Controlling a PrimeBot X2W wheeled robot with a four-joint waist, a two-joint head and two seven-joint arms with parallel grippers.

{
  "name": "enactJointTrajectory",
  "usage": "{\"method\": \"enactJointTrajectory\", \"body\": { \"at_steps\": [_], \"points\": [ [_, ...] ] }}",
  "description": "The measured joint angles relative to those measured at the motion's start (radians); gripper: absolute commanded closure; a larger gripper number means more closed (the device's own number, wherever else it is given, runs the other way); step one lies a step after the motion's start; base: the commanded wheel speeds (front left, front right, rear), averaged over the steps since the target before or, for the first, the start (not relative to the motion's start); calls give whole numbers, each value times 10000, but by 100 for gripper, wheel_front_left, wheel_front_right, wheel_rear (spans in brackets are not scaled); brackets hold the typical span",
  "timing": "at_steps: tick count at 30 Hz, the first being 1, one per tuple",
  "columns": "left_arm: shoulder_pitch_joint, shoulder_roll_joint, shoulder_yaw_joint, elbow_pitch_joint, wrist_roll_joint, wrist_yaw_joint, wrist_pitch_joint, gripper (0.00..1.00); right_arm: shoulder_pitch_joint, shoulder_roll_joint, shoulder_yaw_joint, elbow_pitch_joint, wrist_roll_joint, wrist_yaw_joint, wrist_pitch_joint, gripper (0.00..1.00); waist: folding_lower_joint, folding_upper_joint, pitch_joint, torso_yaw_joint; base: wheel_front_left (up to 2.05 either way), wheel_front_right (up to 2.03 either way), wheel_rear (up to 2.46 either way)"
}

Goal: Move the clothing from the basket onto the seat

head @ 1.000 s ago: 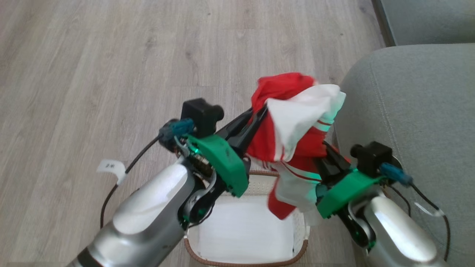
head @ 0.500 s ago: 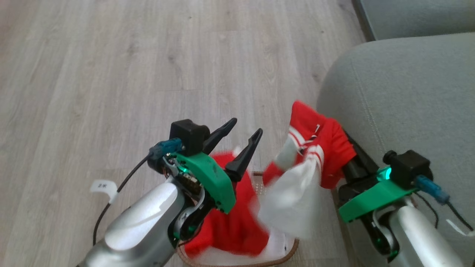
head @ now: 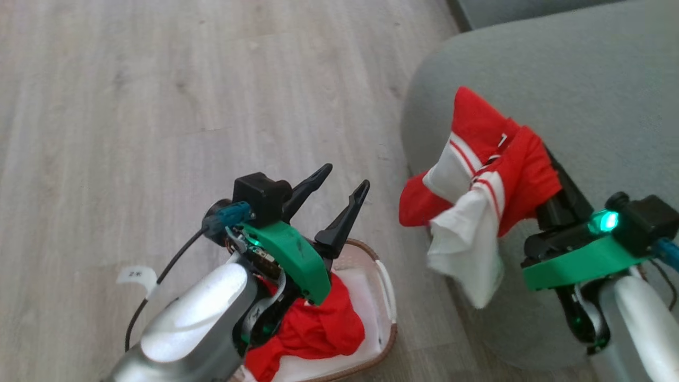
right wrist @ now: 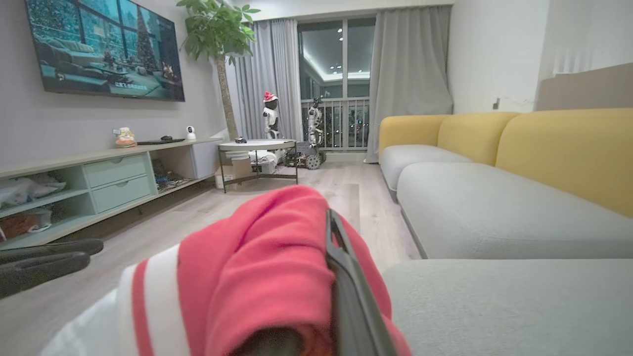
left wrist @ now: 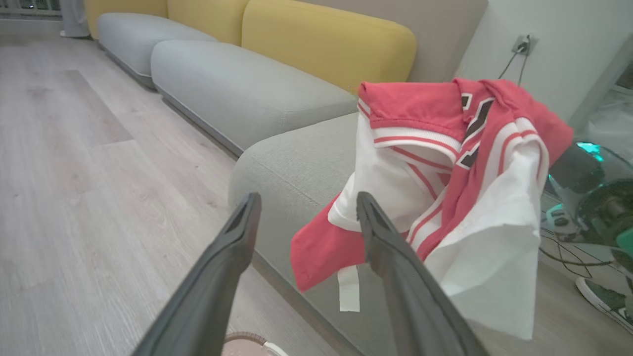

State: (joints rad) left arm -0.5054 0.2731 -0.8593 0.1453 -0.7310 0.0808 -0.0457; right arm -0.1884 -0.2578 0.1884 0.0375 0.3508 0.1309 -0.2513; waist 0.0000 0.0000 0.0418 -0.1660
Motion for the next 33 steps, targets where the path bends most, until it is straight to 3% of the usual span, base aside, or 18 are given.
{"method": "enactJointTrajectory", "body": {
  "at_steps": [24, 33],
  "points": [
    [-272, 288, -176, -330, 593, -10, -274, 0, 189, 19, -792, -1179, -171, 0, 136, 100, 0, 0, 402, -3280, 0, 0, 0],
    [-725, 244, -355, -190, 683, -119, -272, 0, 499, 67, -1231, -1526, -274, 0, 134, 100, 0, 0, 723, -3618, 0, 0, 0]
  ]
}}
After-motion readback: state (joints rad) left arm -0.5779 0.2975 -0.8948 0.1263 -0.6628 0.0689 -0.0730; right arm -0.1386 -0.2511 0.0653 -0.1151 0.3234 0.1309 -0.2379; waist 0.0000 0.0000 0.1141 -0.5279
